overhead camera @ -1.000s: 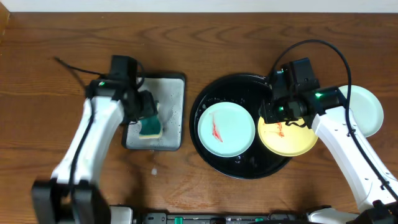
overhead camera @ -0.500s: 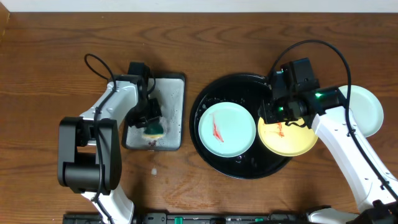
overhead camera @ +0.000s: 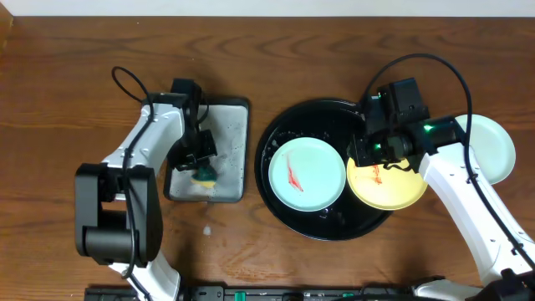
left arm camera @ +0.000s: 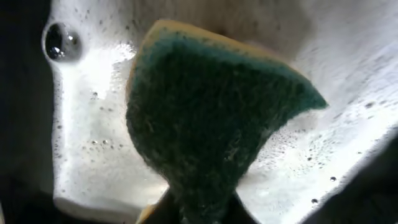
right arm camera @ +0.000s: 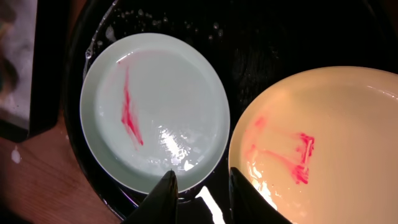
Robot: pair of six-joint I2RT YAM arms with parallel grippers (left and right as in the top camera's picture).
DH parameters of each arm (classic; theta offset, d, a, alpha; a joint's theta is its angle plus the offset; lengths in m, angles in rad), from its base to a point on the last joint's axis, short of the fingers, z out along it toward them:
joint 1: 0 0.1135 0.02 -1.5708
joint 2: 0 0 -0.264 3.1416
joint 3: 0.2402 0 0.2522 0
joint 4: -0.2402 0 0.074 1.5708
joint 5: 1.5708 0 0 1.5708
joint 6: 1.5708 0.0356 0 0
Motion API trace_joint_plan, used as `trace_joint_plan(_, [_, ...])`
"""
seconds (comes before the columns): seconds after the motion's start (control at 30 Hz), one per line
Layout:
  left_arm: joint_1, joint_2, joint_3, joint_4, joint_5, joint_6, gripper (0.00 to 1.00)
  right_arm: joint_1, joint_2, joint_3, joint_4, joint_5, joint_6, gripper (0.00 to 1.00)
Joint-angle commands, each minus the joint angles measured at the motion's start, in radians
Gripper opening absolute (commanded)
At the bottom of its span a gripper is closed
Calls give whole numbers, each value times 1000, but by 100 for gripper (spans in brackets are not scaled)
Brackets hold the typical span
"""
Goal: Clean dirty plates on tray and stack at the side
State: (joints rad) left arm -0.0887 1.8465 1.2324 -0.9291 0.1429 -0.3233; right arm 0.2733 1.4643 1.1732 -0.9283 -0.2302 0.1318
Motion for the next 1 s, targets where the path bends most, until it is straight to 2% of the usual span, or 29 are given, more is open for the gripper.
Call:
trace_joint_plan(0.0, [4, -19, 6, 20, -20, 16, 24, 3, -2, 6, -5, -7, -13, 26])
trace_joint_plan(0.1, [4, -18, -45, 85, -20, 16, 24, 3, 0, 2, -8, -7, -12, 27])
trace_joint_plan(0.23, [4, -16, -116, 174, -20, 16, 31, 3, 1, -24, -12, -7, 3, 32])
trace_joint_plan(0.33, [4, -16, -160, 225, -19, 16, 31, 3, 1, -51, -14, -7, 14, 33])
trace_joint_plan(0.43, [4, -16, -181, 248, -20, 16, 19, 3, 1, -85, -9, -7, 21, 33])
trace_joint_plan(0.47, [4, -16, -181, 247, -20, 16, 8, 3, 1, -97, -3, -7, 21, 33])
trace_joint_plan(0.53, [4, -17, -179, 246, -20, 16, 8, 3, 1, -126, 18, -7, 29, 32])
trace_joint_plan(0.63, [4, -18, -146, 195, -19, 16, 7, 3, 1, -164, 48, -16, 28, 27])
trace_joint_plan(0.83, [4, -57, 11, 6, -18, 17, 7, 37, 1, -246, 92, -40, 32, 27])
trace_joint_plan(0.97, [4, -135, 82, -57, 51, 54, 7, 93, 2, -307, 107, -40, 140, 24])
